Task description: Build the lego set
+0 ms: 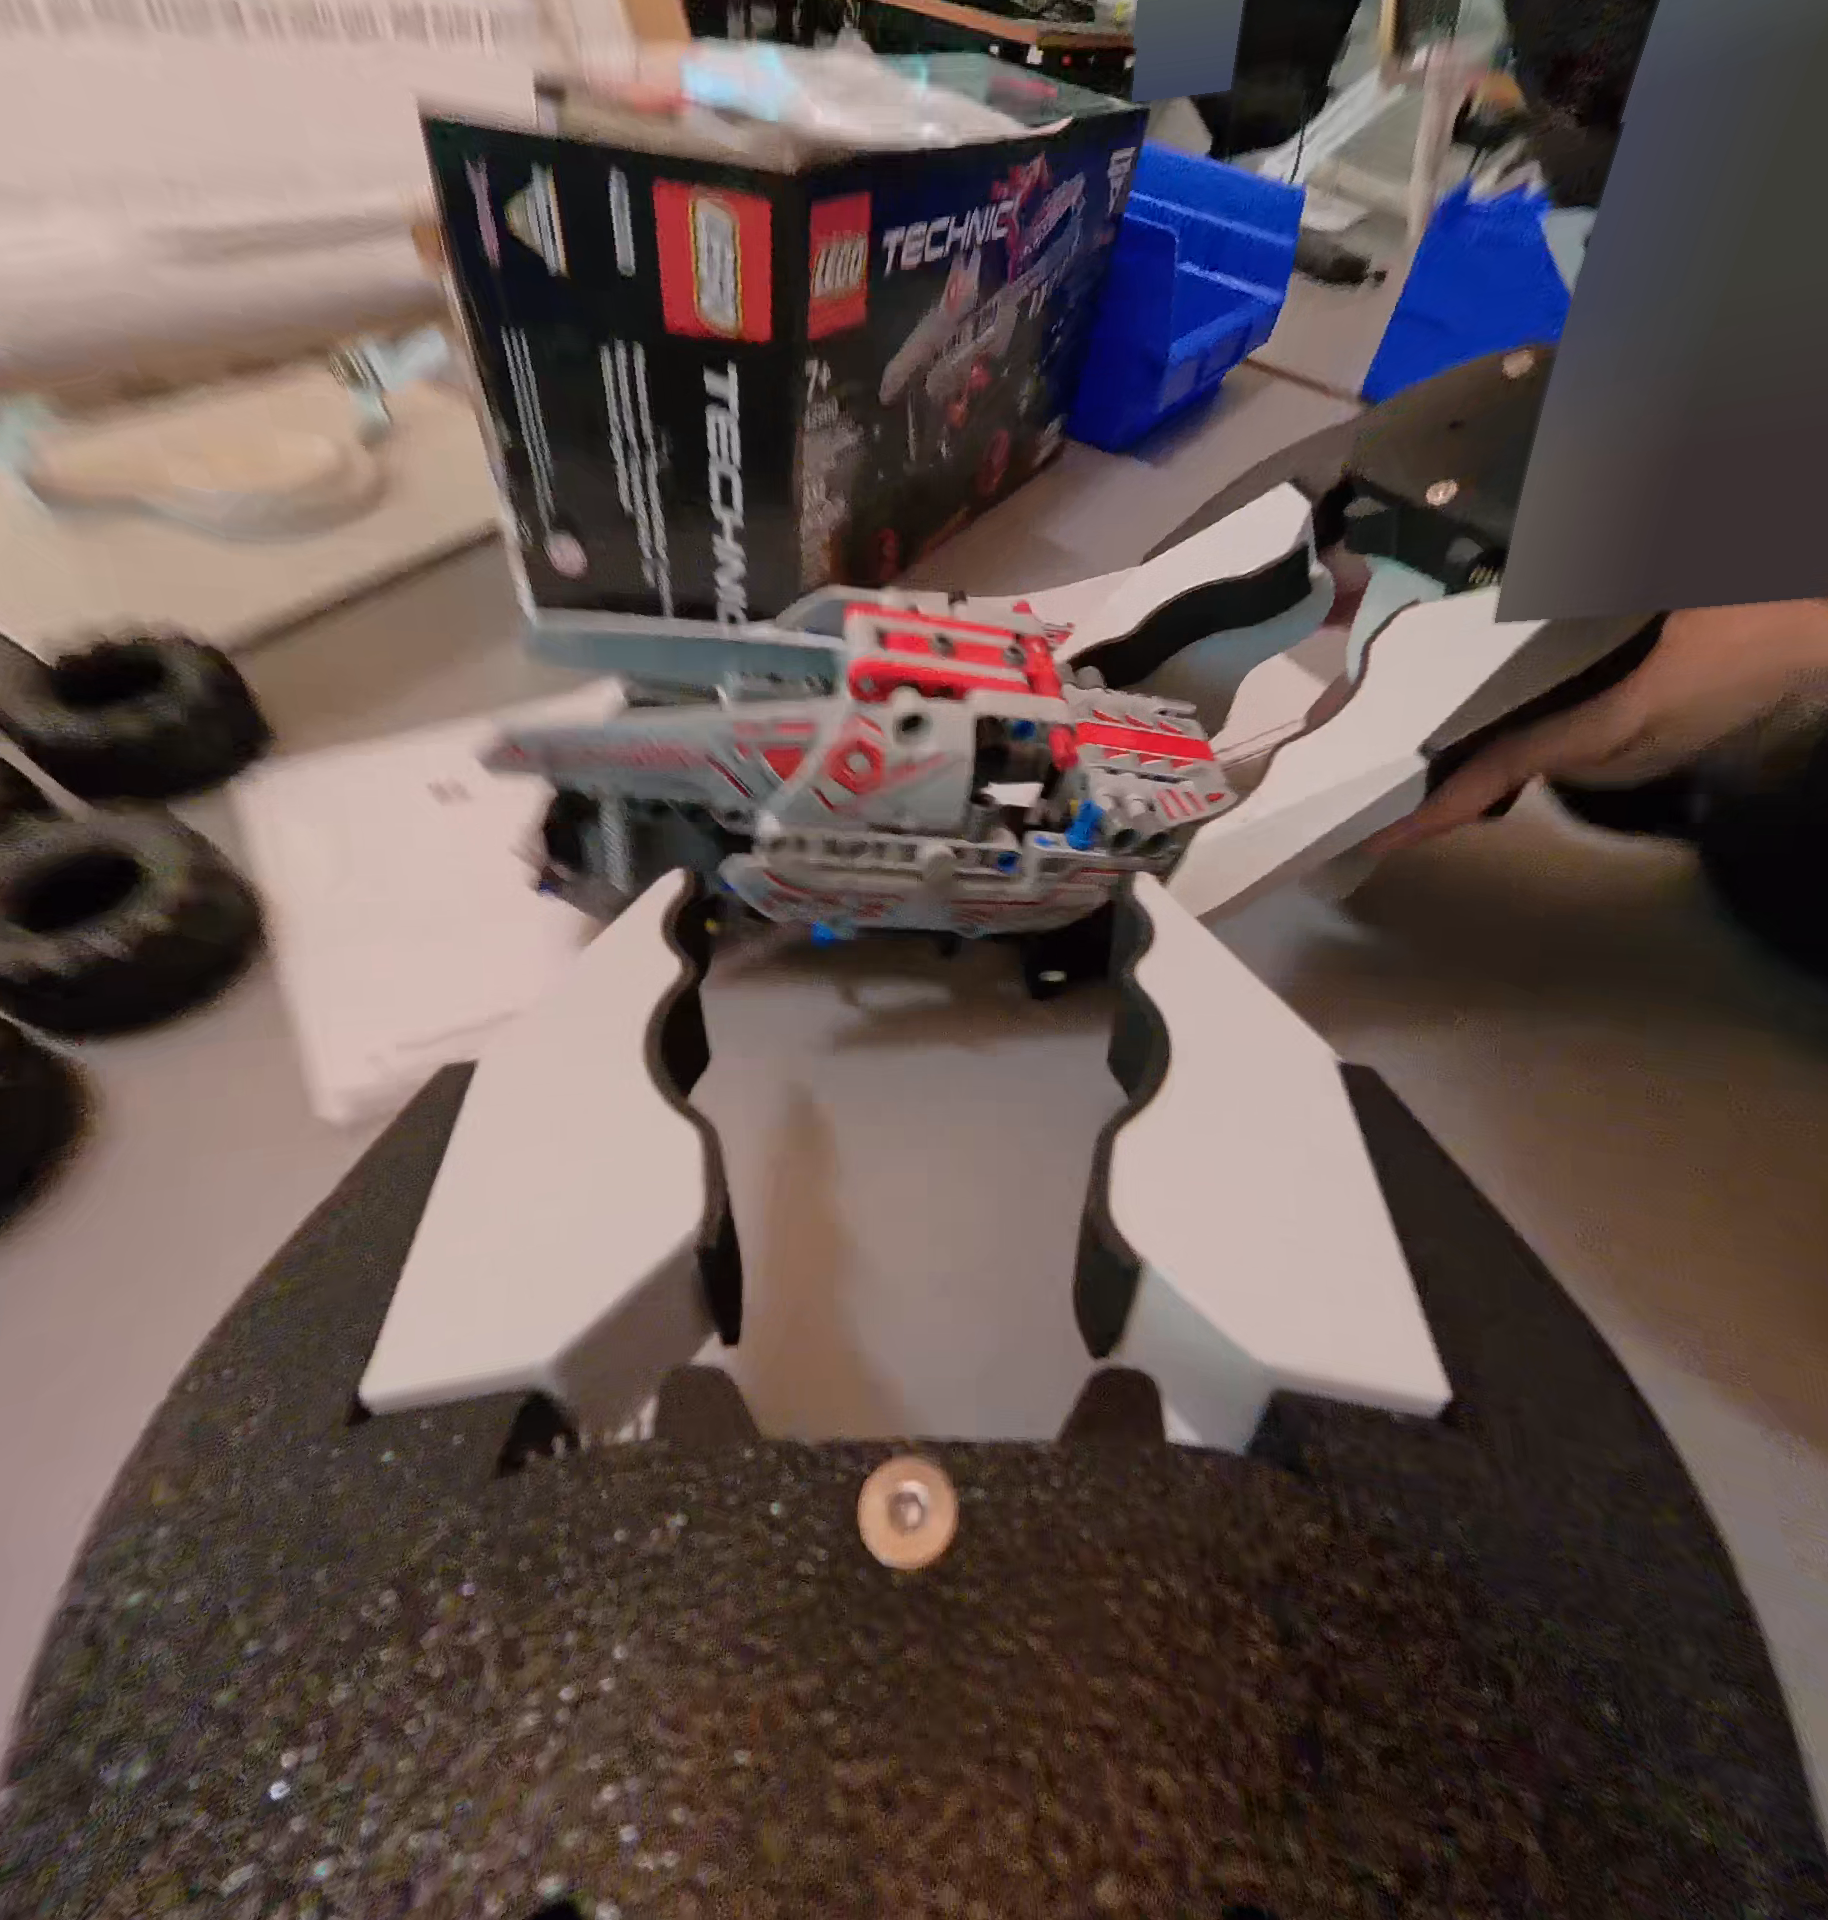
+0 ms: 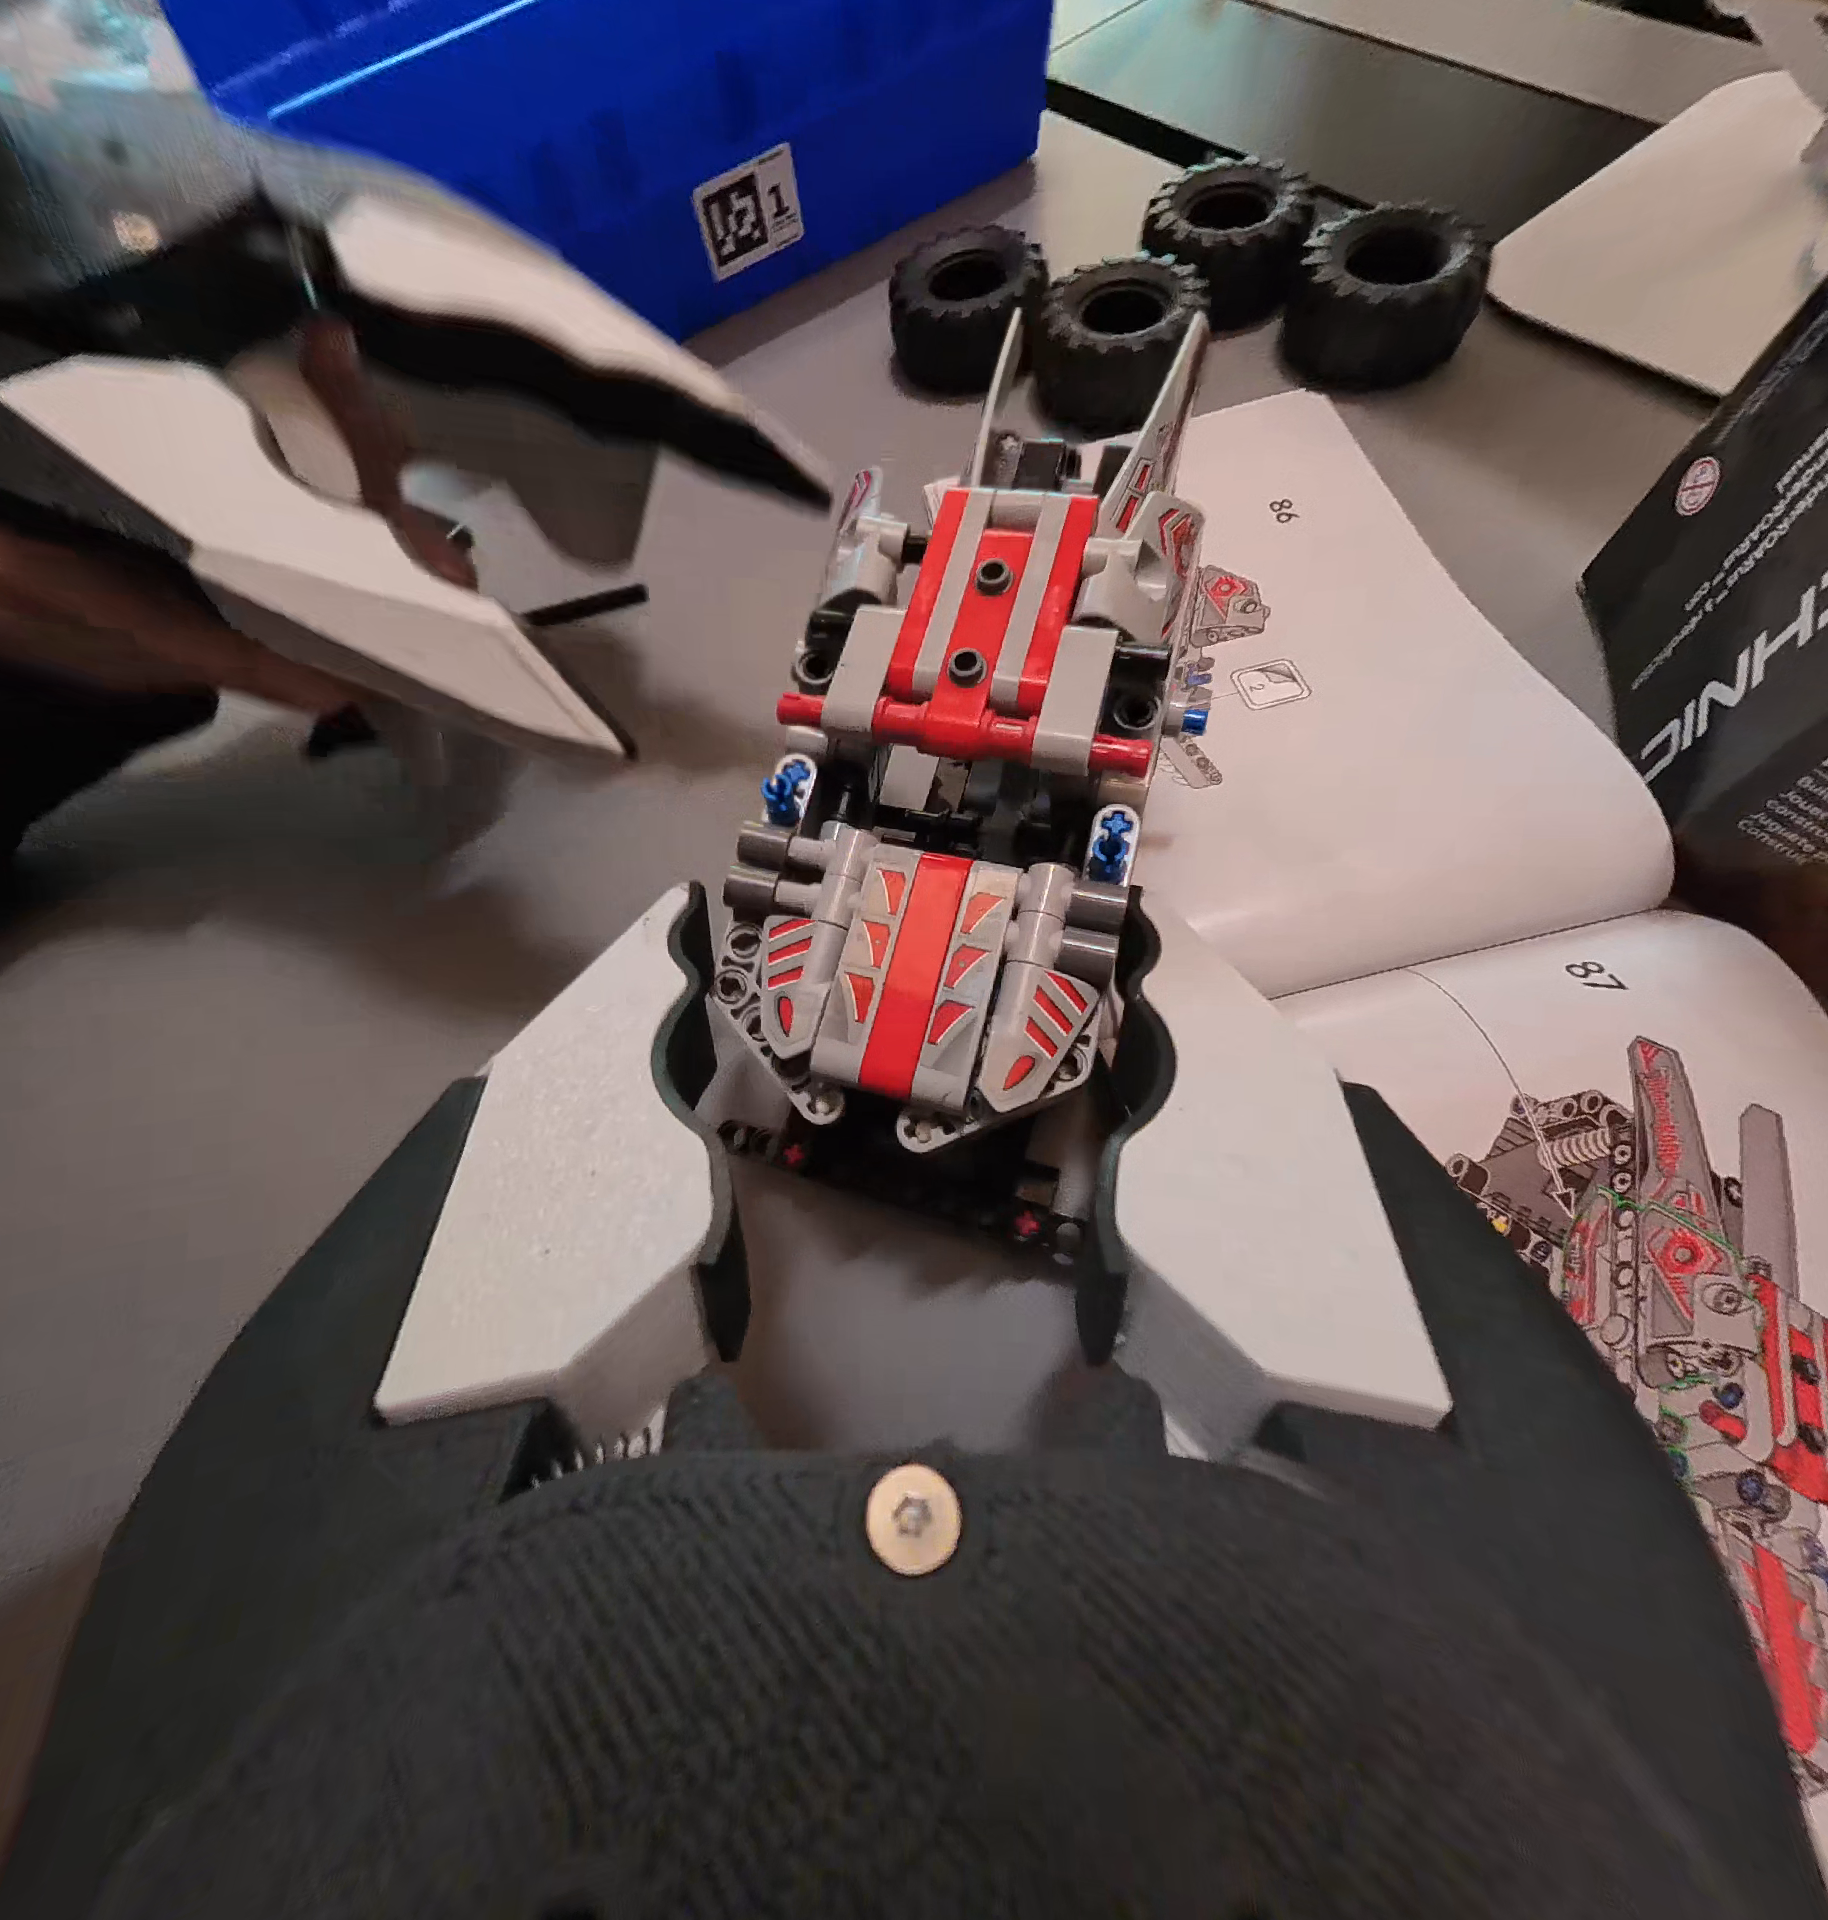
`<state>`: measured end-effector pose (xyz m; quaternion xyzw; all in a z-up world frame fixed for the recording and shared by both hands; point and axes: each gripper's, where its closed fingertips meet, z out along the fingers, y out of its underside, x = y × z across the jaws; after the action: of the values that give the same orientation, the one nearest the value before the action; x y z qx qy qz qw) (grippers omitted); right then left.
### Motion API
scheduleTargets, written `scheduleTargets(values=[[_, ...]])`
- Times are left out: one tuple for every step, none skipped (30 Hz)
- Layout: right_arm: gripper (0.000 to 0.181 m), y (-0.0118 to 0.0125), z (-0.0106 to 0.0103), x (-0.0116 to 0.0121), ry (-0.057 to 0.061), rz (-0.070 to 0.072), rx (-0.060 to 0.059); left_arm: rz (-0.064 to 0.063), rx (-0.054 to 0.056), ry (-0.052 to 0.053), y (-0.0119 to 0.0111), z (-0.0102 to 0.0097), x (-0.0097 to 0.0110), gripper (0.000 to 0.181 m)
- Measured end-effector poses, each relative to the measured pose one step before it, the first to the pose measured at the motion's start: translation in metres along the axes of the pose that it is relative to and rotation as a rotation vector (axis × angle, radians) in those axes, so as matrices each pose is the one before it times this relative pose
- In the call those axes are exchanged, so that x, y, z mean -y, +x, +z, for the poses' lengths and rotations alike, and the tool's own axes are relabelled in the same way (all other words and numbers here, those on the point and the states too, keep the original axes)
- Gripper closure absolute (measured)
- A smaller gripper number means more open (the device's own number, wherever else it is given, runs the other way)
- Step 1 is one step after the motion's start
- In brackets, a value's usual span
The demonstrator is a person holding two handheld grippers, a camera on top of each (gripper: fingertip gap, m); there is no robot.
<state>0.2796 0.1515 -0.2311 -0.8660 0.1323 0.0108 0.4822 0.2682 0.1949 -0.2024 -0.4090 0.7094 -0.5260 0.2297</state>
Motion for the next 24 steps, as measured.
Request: scheduleTargets(values=[[0.104,-0.00006,-0.00331,-0.00304,-0.0182,-0.0293,0.0284,0.1091,0.0273,-0.0046,-0.00218,-0.00280,0.00666,0.099],[0.104,-0.00047,-0.00478,-0.00347,-0.0176,-0.0242,0.0311,0.1217,0.0178,-0.0154,-0.00110,-0.00100,0.00529,0.091],[0.104,-0.00024,-0.00471,-0.00373,-0.0221,-0.0255,0.0365,0.1226,0.0011,-0.0213,0.00109,0.00089,0.00487,0.084],[0.104,-0.00088,-0.00482,-0.00482,-0.0249,-0.0485,0.0389,0.1072,-0.0183,-0.0258,0.00351,0.00281,0.00488,0.081],[0.104,-0.00253,-0.00524,-0.00408,-0.0156,-0.0325,0.0460,0.0845,-0.0482,-0.0257,0.00716,0.00452,0.00545,0.078],[0.104,-0.00229,-0.00467,-0.00437,-0.0220,-0.0269,0.0466,0.0667,-0.0662,-0.0257,0.00885,0.00592,0.00538,0.077],[0.104,-0.00251,-0.00412,-0.00343,-0.0124,-0.0425,0.0409,0.0575,-0.0649,-0.0290,0.00738,0.00699,0.00429,0.076],[0.104,-0.00252,-0.00346,-0.00203,-0.0014,-0.0344,0.0298,0.0549,-0.0545,-0.0327,0.00477,0.00755,0.00214,0.075],[0.104,-0.00130,-0.00231,-0.00136,-0.0026,-0.0203,0.0133,0.0549,-0.0425,-0.0305,0.00197,0.00744,0.00087,0.075],[0.103,0.00106,-0.00171,0.00095,0.0062,-0.0120,-0.0130,0.0487,-0.0347,-0.0273,-0.00001,0.00677,-0.00046,0.075],[0.102,0.00222,-0.00212,0.00393,0.0245,-0.0060,-0.0276,0.0261,-0.0452,-0.0186,0.00112,0.00574,-0.00010,0.076],[0.097,-0.00054,-0.00227,0.00623,0.0388,0.0006,-0.0118,0.0021,-0.0537,0.0018,0.00194,0.00431,0.00247,0.078],[0.099,0.00129,-0.00223,0.00703,0.0428,0.0070,-0.0212,-0.0075,-0.0491,0.0182,0.00140,0.00296,0.00430,0.080],[0.103,0.00336,-0.00126,0.00486,0.0321,0.0026,-0.0322,-0.0100,-0.0519,0.0200,0.00200,0.00183,0.00351,0.083],[0.103,0.00131,0.00007,0.00043,0.0087,-0.0066,-0.0160,-0.0159,-0.0422,0.0106,0.00031,0.00150,0.00159,0.087],[0.105,0.00183,0.00118,-0.00296,-0.0123,-0.0014,-0.0111,-0.0175,-0.0295,0.0043,-0.00150,0.00134,-0.00012,0.091],[0.101,0.00118,0.00103,-0.00071,-0.0005,0.0085,-0.0050,-0.0150,-0.0299,0.0010,-0.00085,0.00110,-0.00105,0.094],[0.106,-0.00162,0.00000,0.00123,0.0133,0.0021,0.0106,-0.0133,-0.0322,-0.0034,0.00037,0.00071,-0.00173,0.098],[0.112,-0.00137,-0.00013,0.00092,0.0110,0.0005,0.0074,-0.0150,-0.0290,-0.0027,0.00085,0.00029,-0.00156,0.102],[0.113,-0.00008,-0.00010,0.00007,0.0057,0.0026,-0.0019,-0.0122,-0.0291,0.0009,0.00164,-0.00015,-0.00053,0.105],[0.112,-0.00211,0.00010,-0.00147,-0.0046,-0.0022,0.0099,-0.0057,-0.0194,-0.0002,0.00110,-0.00054,-0.00076,0.108],[0.108,-0.00243,0.00032,-0.00310,-0.0173,-0.0064,0.0118,0.0006,-0.0147,0.0034,0.00110,-0.00125,-0.00013,0.111],[0.105,-0.00069,0.00015,-0.00392,-0.0226,-0.0092,0.0010,0.0086,-0.0121,0.0051,0.00141,-0.00201,0.00017,0.115],[0.106,-0.00097,-0.00036,-0.00272,-0.0147,-0.0095,0.0043,0.0135,-0.0073,0.0031,0.00076,-0.00280,-0.00020,0.116]])
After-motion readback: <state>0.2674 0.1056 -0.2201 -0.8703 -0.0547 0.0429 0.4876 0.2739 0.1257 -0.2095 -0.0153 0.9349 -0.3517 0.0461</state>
